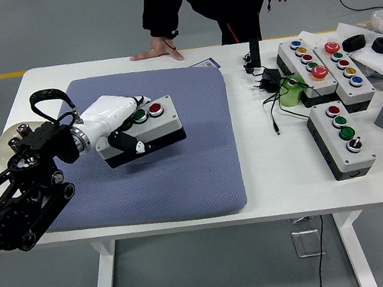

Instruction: Pick up the button,place it on the desk,press the button,press the button

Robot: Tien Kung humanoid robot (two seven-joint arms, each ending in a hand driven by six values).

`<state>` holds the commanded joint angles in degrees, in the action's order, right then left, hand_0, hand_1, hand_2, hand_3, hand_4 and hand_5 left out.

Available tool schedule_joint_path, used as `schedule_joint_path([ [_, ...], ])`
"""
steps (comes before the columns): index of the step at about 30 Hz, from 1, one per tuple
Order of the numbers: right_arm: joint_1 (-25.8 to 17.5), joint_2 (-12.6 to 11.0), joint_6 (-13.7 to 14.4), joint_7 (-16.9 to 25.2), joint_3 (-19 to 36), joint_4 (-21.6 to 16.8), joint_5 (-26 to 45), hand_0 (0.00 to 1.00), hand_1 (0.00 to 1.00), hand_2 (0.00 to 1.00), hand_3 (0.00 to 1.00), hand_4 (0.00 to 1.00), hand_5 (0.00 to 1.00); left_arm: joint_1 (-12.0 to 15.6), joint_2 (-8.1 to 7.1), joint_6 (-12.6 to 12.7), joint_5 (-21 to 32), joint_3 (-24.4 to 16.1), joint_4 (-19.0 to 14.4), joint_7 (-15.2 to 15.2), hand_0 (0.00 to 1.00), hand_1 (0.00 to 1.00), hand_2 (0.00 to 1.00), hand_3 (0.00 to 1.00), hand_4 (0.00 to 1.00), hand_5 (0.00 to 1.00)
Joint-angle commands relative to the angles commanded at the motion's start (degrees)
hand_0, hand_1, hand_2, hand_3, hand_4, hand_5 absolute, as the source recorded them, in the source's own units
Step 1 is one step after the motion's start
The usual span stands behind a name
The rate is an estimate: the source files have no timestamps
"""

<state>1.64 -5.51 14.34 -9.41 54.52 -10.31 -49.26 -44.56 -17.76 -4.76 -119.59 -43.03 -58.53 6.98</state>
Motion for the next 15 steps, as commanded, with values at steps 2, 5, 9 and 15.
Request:
schedule_joint_path([
  [2,0.0,0.0,0.0,0.0,0.0,0.0,0.0,0.779,0.750,0.750,0.597,0.226,0.171,0.0,-0.14,-0.3,-0.8,0.5,0.1,1.4,0.153,0.179,0.198,0.264,0.703,0.002],
  [5,0.0,0.0,0.0,0.0,-0.1,0.0,0.0,0.779,0.750,0.750,0.597,0.226,0.171,-0.3,-0.51,0.0,-2.2,1.8,0.2,3.4,0.153,0.179,0.198,0.264,0.703,0.002],
  [9,0.0,0.0,0.0,0.0,0.0,0.0,-0.1,0.779,0.750,0.750,0.597,0.226,0.171,-0.9,-0.93,1.2,-4.2,3.8,0.4,5.0,0.165,0.186,0.201,0.268,0.709,0.002],
  [15,0.1,0.0,0.0,0.0,-0.2,0.0,0.0,0.779,0.750,0.750,0.597,0.225,0.170,-1.4,-1.21,3.0,-6.4,5.0,1.1,6.2,0.209,0.229,0.219,0.287,0.712,0.002],
])
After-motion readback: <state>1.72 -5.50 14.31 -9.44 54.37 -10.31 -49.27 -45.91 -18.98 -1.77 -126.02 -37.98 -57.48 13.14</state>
